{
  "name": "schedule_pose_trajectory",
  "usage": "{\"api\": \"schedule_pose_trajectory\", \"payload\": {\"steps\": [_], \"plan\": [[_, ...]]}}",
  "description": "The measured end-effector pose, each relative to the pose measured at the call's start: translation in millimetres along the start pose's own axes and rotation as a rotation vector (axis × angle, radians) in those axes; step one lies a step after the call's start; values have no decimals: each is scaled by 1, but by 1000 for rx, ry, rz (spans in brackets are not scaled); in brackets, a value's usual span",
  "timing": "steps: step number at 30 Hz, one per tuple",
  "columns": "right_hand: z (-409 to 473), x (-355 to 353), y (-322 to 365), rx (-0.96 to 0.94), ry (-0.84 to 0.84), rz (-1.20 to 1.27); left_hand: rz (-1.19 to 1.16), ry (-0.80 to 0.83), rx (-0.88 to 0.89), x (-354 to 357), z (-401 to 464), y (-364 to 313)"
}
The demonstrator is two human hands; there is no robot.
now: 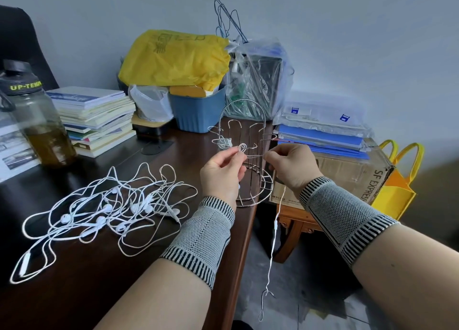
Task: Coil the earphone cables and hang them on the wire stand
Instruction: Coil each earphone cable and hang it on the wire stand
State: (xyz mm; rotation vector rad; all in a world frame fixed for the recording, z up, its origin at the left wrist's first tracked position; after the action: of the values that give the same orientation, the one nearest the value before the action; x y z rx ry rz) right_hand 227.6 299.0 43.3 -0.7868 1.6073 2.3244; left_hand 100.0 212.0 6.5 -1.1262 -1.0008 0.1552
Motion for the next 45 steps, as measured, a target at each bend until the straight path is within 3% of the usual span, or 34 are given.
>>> {"api": "schedule_pose_trajectory", "payload": {"steps": [9, 16, 25, 31, 37, 45], "plan": [[3, -15, 10, -71, -154, -8, 108, -43, 41, -6, 2, 0], [8, -23, 34, -176, -217, -256, 132, 24, -38, 3, 2, 8], [36, -5, 78, -146, 11, -730, 95, -24, -26, 4, 5, 9], [22, 22, 110, -260, 342, -945, 109, -29, -7, 4, 4, 8], [8, 44, 124, -460, 344, -1298, 140, -33, -18, 3, 5, 7], [-41, 43, 123, -669, 190, -1379, 118, 19, -39, 1, 6, 10]]}}
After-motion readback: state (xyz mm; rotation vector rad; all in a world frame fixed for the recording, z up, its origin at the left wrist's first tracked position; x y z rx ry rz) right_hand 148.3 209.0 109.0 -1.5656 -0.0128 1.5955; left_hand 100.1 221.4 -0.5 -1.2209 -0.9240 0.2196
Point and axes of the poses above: each hand's wrist, its own z-axis towards the middle knuckle, its own x-axis out of the palm, y = z × x, the point moved 6 cm from there along z, towards the middle knuckle, and after that the axes turned 9 degrees about -z, right-handed, at the moved point
